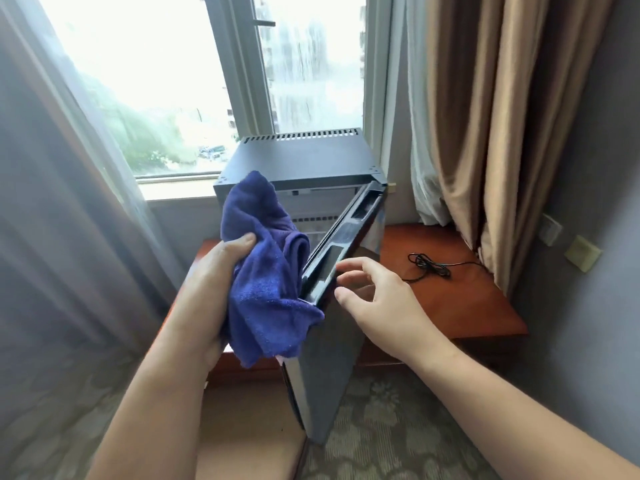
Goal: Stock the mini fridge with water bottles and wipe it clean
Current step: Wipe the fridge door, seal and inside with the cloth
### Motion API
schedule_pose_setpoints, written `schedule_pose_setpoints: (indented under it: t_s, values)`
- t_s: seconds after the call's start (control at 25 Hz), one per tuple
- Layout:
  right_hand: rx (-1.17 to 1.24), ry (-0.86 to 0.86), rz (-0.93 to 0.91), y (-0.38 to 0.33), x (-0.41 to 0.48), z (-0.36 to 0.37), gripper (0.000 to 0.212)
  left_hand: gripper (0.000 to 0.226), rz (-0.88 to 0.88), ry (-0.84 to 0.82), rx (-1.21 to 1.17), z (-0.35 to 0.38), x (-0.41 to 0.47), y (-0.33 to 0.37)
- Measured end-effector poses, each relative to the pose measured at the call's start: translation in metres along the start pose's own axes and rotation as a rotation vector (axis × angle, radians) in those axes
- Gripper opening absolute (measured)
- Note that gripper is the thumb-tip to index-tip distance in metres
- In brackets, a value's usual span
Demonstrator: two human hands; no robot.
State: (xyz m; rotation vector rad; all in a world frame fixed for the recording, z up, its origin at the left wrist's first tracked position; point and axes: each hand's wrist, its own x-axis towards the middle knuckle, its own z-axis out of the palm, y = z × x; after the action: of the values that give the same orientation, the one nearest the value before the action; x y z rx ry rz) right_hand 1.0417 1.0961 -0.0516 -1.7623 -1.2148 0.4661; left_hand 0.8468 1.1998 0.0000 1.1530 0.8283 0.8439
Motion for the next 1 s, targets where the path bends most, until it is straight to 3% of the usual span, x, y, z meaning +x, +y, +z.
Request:
schedule_pose_setpoints:
  t_s: [0.28, 0.68, 0.88, 1.0]
  values:
    - [-0.001, -0.172, 0.031, -0.019, 0.047, 0.08, 0.032, 0.033, 0.102, 0.083, 0.108, -0.091, 0.019, 0.0]
    - [-0.05, -0.261, -0.009, 0.01, 0.154, 0.12, 0.057, 0.027, 0.204, 0.33, 0.19, -0.093, 0.09, -0.042]
    - [-0.184, -0.276, -0.223, 0.039, 0.205, 0.119, 0.055, 0.031, 0.281, 0.514, 0.342, -0.079, 0.172, -0.021]
    - [-0.267, -0.304, -0.368, 0.059, 0.219, 0.113, 0.057, 0.037, 0.227, 0.575, 0.488, -0.061, 0.222, -0.006]
